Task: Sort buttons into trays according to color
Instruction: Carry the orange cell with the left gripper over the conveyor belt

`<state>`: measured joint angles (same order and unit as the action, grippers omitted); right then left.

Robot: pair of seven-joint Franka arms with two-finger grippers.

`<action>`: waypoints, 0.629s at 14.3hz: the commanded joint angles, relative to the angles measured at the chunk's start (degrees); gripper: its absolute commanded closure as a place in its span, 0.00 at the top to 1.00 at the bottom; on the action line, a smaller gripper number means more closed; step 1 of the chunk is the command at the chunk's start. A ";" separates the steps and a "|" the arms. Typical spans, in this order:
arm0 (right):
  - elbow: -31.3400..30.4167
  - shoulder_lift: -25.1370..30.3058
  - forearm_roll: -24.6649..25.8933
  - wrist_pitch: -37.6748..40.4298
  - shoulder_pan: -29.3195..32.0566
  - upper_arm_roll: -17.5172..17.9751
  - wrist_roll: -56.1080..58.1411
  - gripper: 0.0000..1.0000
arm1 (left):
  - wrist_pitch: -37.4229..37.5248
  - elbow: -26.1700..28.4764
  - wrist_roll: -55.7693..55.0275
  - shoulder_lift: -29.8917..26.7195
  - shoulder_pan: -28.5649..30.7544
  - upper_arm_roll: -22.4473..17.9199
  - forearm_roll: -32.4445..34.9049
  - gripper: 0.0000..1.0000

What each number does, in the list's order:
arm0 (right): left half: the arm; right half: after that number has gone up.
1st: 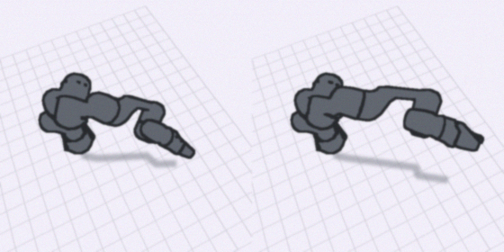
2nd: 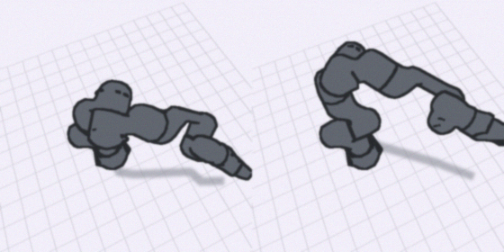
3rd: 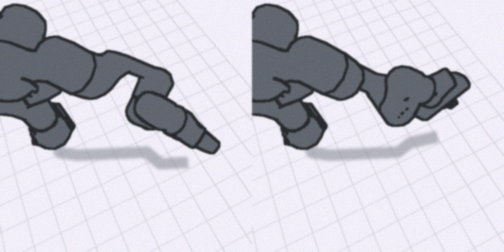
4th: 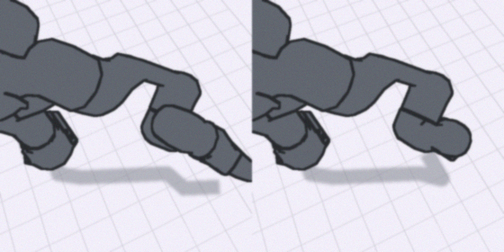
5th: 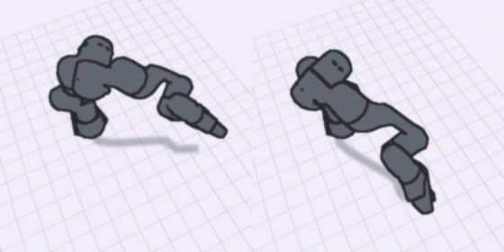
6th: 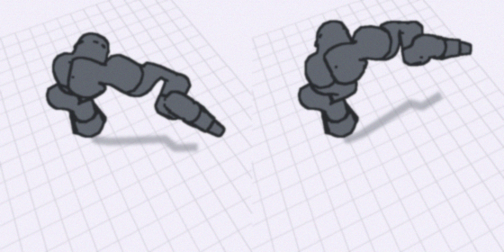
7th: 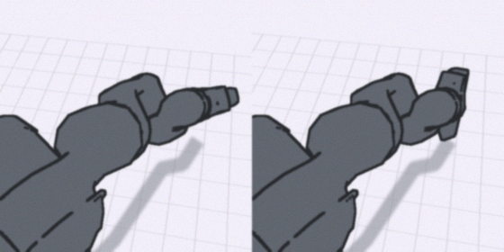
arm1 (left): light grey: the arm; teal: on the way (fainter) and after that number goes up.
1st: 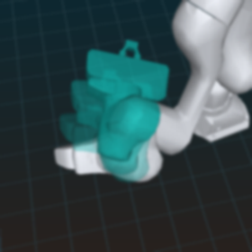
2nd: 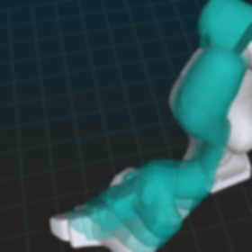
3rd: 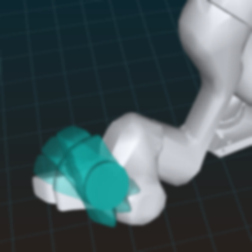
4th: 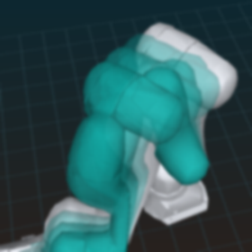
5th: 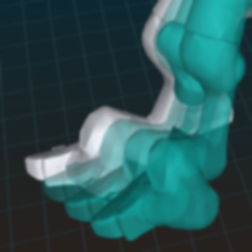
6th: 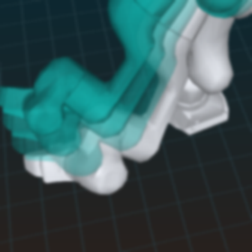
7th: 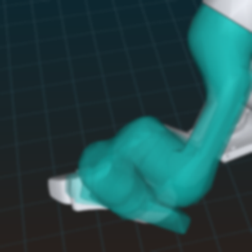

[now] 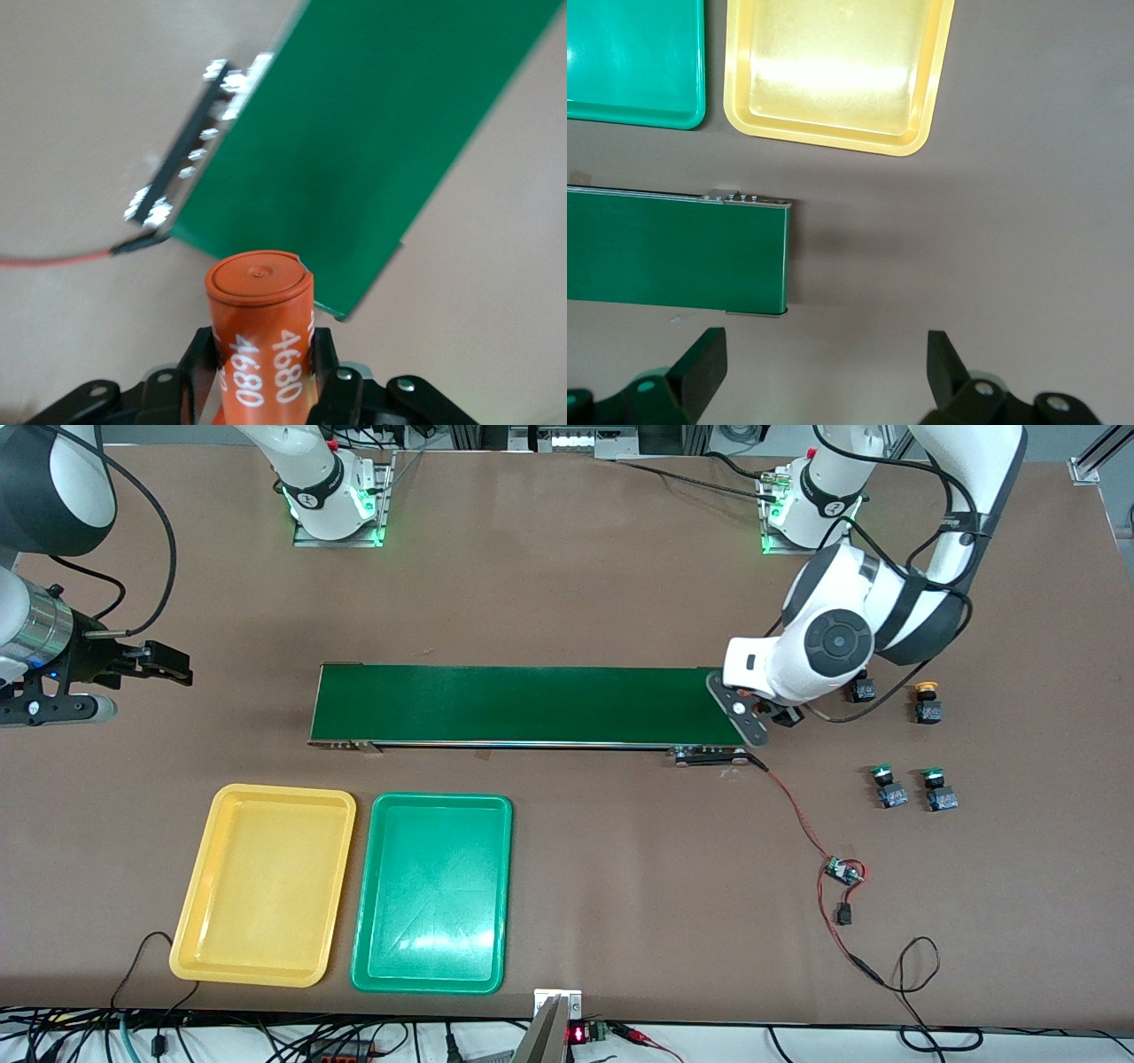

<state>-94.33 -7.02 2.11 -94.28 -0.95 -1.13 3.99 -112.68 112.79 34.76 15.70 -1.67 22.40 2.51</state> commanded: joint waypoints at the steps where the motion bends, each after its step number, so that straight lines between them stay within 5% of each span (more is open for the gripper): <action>1: 1.00 -0.36 -0.17 0.24 -0.28 -0.01 -0.83 1.00 | -0.08 1.56 7.24 -1.11 0.62 3.43 0.74 0.01; 9: 0.73 -0.27 -0.17 0.67 -0.45 -0.01 -0.83 1.00 | -6.58 2.88 23.60 2.48 -1.23 5.02 1.70 0.00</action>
<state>-94.34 -7.04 2.10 -94.23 -1.44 -1.15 3.98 -117.76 115.55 55.70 16.78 -2.85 27.33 2.58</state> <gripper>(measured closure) 0.000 0.511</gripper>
